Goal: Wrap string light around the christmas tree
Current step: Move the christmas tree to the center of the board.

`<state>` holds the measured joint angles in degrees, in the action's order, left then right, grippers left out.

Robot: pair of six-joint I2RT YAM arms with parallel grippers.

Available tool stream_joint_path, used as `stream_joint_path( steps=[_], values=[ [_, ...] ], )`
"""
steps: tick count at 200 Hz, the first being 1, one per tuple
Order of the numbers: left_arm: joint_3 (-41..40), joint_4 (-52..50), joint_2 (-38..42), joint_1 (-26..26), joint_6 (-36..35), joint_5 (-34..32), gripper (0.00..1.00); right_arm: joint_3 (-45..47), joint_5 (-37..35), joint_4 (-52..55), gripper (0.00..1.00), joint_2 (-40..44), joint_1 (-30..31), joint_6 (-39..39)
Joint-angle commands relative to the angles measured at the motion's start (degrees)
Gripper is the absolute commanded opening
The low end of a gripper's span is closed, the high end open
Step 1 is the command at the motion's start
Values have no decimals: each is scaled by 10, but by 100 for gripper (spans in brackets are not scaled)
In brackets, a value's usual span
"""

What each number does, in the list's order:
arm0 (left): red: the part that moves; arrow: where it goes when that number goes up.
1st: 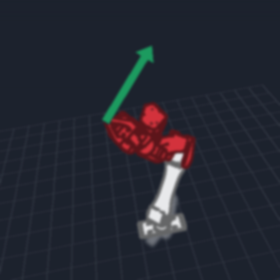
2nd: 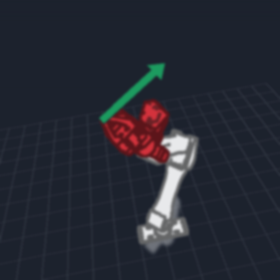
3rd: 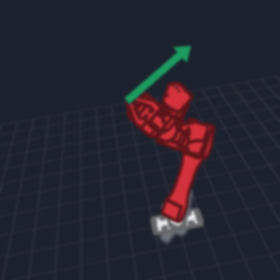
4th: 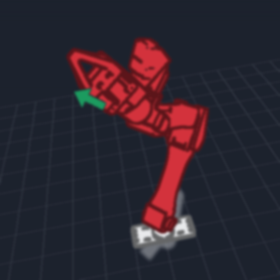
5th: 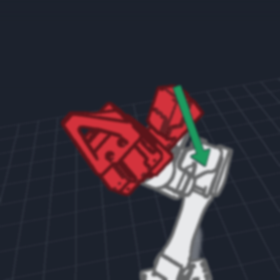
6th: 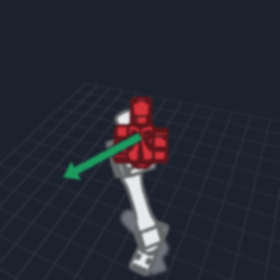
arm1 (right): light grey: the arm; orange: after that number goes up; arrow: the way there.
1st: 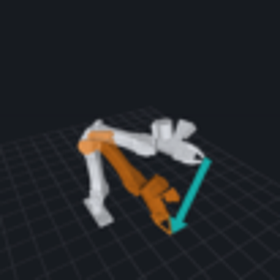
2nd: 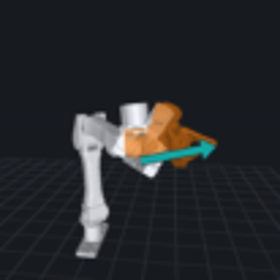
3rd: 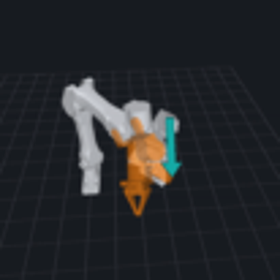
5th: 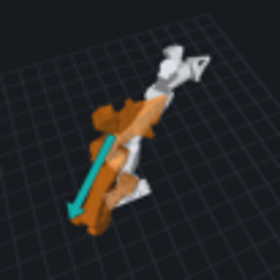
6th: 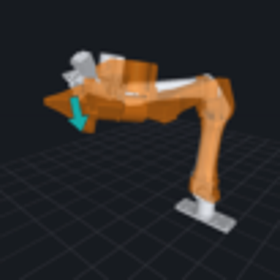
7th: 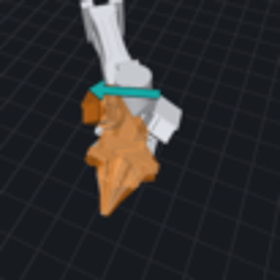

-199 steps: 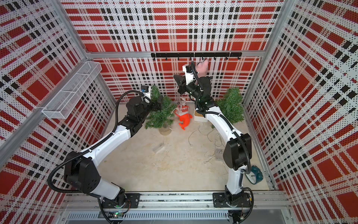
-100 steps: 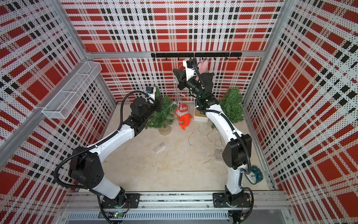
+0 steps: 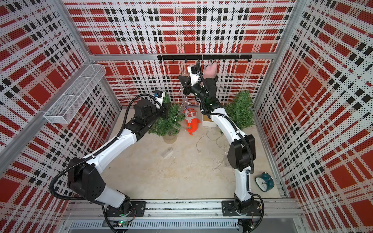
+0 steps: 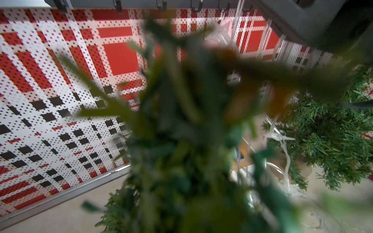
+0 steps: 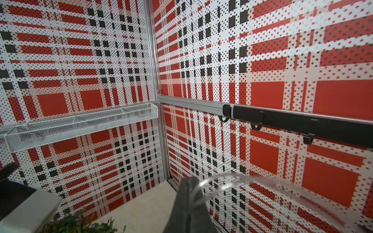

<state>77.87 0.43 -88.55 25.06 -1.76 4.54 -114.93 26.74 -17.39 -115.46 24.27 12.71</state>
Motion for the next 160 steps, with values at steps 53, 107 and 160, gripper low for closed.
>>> stream_joint_path(
  steps=[53, 107, 160],
  values=[
    [32, -63, 40, 0, -4, -3, 0, 17, -36, 121, 0, 86, 10, -83],
    [74, -127, 40, 6, -36, -26, 0, -26, -183, 310, 0, 106, 40, -190],
    [93, -177, 41, 21, -46, 33, 0, -32, -258, 345, 0, 105, 51, -251]
  ],
)
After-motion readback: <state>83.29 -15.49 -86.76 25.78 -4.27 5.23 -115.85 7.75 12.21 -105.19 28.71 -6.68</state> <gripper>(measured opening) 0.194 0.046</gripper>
